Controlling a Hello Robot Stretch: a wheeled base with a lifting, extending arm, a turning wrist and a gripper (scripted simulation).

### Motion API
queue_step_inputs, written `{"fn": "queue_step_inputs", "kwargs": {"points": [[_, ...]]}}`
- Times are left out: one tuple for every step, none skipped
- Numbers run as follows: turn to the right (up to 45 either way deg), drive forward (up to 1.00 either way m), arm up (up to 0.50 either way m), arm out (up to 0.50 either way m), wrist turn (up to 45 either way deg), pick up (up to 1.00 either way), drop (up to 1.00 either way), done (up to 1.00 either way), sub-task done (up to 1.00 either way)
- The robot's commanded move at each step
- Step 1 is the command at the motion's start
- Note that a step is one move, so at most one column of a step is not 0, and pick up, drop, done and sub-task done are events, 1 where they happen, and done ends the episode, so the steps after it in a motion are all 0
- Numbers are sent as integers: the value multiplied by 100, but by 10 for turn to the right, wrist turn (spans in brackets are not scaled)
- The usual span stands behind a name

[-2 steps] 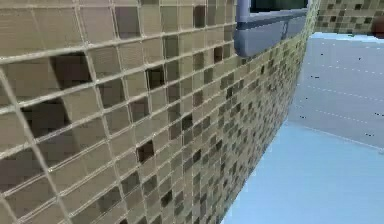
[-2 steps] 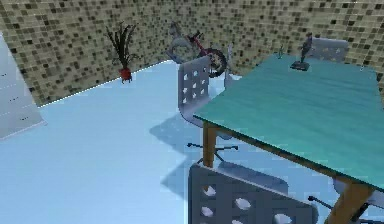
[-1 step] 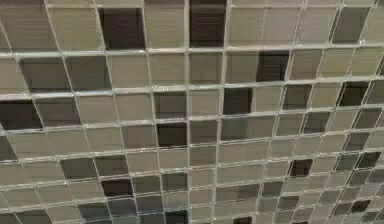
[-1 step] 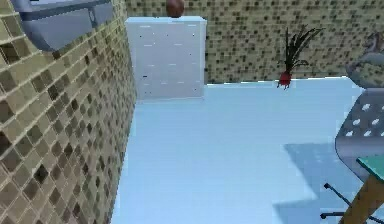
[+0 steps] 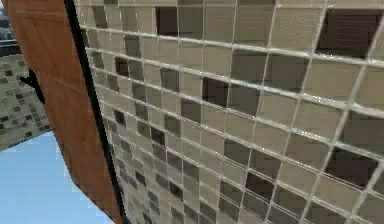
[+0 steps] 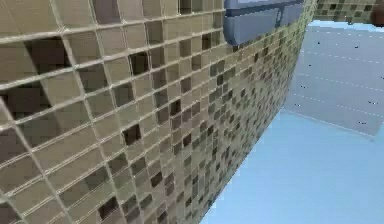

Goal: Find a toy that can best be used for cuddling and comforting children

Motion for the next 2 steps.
{"fn": "queue_step_inputs", "kwargs": {"points": [[-450,0,0,0,0,0,0,0,0],[-390,0,0,0,0,0,0,0,0]]}}
